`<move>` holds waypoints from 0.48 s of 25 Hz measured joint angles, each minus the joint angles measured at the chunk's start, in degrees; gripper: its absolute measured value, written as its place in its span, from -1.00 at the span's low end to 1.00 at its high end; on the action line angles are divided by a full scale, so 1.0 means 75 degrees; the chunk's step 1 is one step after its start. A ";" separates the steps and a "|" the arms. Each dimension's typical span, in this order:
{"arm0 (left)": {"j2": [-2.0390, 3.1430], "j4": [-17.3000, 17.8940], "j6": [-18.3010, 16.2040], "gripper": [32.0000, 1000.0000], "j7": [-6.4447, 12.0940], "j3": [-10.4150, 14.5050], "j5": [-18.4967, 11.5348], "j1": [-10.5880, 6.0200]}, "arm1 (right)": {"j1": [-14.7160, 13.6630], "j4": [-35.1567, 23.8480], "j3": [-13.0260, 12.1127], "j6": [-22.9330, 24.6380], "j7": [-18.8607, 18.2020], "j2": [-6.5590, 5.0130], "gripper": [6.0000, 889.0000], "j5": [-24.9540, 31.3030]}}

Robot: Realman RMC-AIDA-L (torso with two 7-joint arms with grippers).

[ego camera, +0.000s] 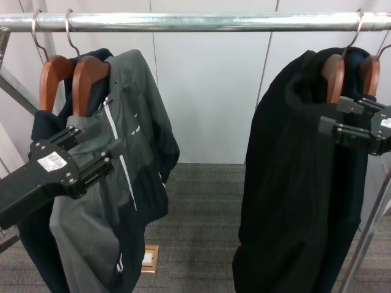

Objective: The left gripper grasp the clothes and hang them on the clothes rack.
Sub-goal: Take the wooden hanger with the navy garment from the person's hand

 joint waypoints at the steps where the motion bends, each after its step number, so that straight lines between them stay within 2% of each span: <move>1: 0.0002 -0.0027 0.0011 0.25 0.0008 0.0000 -0.0021 -0.0005 | 0.0003 0.0000 0.0000 0.0000 0.0000 0.0000 0.85 0.0000; 12: 0.0019 -0.0077 0.0023 0.25 0.0033 0.0000 -0.0070 -0.0015 | 0.0021 0.0000 -0.0009 -0.0008 0.0000 0.0000 0.85 0.0000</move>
